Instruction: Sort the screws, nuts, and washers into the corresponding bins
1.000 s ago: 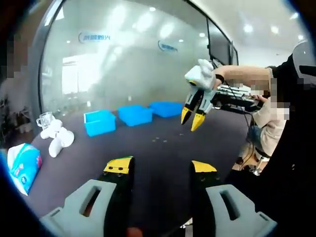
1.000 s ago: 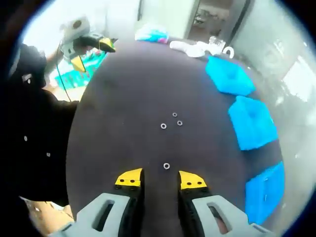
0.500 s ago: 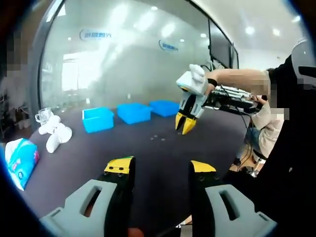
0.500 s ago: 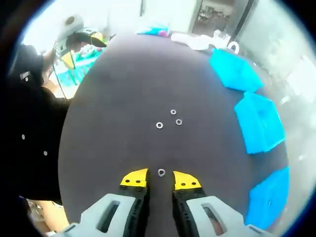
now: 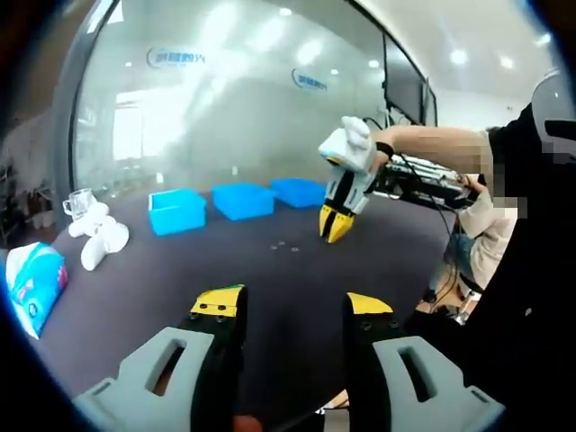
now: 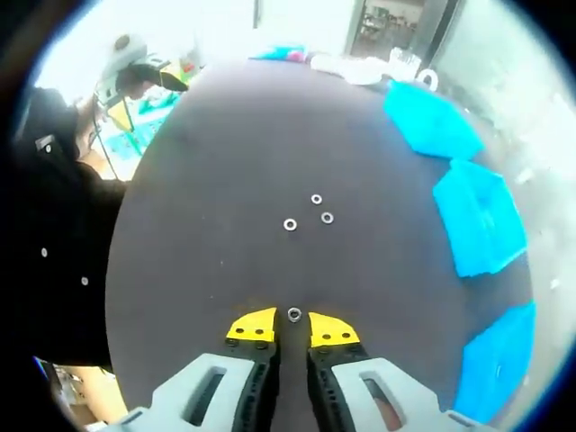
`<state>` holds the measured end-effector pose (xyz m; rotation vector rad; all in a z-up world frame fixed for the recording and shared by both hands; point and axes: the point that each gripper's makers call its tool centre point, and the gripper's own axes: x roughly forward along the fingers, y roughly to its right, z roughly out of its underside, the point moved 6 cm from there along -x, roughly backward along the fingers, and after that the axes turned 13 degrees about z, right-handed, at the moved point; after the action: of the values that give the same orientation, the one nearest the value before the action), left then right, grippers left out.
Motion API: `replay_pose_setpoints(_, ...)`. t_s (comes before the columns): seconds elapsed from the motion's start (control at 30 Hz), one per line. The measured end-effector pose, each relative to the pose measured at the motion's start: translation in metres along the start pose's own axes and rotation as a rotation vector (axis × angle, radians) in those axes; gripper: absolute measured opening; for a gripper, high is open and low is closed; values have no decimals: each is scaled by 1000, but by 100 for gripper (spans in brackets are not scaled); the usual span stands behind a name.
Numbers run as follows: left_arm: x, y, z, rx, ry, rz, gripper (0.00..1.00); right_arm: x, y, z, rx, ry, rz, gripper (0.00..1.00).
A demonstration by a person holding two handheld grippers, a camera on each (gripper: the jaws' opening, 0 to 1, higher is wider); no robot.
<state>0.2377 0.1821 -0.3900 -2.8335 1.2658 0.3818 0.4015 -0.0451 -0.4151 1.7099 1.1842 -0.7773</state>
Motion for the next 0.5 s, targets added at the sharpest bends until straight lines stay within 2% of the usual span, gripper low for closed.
replay_pose_setpoints(0.2,-1,1,1,0,-5,-7,38,1,-3,0,13,-4,-29,2)
replay_pose_setpoints(0.5,-3,2,-3,1,8,-14,37,-10,-11,0,11,6,-26,2)
